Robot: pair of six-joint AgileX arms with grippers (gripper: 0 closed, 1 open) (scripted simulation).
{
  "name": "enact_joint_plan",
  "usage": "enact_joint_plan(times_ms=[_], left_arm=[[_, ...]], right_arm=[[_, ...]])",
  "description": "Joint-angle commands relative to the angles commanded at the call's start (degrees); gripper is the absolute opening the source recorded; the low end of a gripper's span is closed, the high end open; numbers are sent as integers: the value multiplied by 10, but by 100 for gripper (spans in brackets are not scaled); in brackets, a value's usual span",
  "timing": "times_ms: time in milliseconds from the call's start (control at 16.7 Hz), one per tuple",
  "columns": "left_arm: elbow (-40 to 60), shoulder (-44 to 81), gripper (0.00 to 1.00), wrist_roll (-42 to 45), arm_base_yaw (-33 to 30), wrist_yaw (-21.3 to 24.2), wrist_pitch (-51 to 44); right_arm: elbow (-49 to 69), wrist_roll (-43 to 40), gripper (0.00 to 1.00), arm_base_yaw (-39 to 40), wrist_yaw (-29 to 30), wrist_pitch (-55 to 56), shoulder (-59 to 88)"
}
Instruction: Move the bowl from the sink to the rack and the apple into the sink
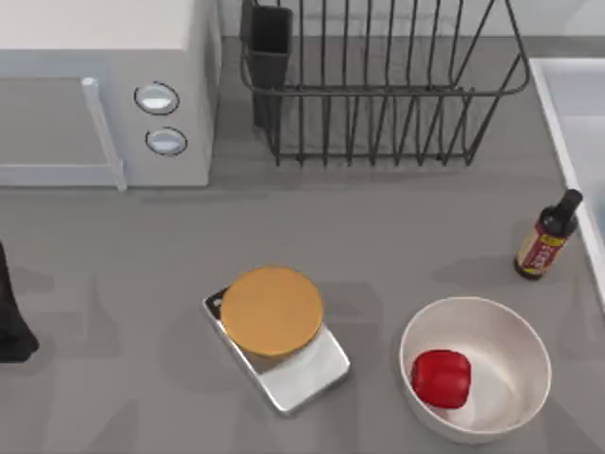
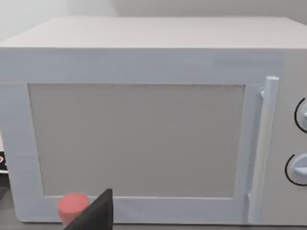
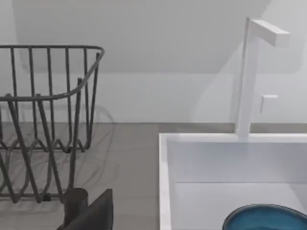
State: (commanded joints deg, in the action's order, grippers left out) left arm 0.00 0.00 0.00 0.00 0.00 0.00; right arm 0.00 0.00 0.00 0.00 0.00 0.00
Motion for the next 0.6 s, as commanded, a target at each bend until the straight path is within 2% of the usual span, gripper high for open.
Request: enact_joint_plan(times_ms=[300,600], left_arm=[[0,0,100,0,0,0,0],[0,0,100,0,0,0,0]], right_arm=[[18,-5,100,-6,0,-10,22],[129,-29,100,-38,2,-80,153]])
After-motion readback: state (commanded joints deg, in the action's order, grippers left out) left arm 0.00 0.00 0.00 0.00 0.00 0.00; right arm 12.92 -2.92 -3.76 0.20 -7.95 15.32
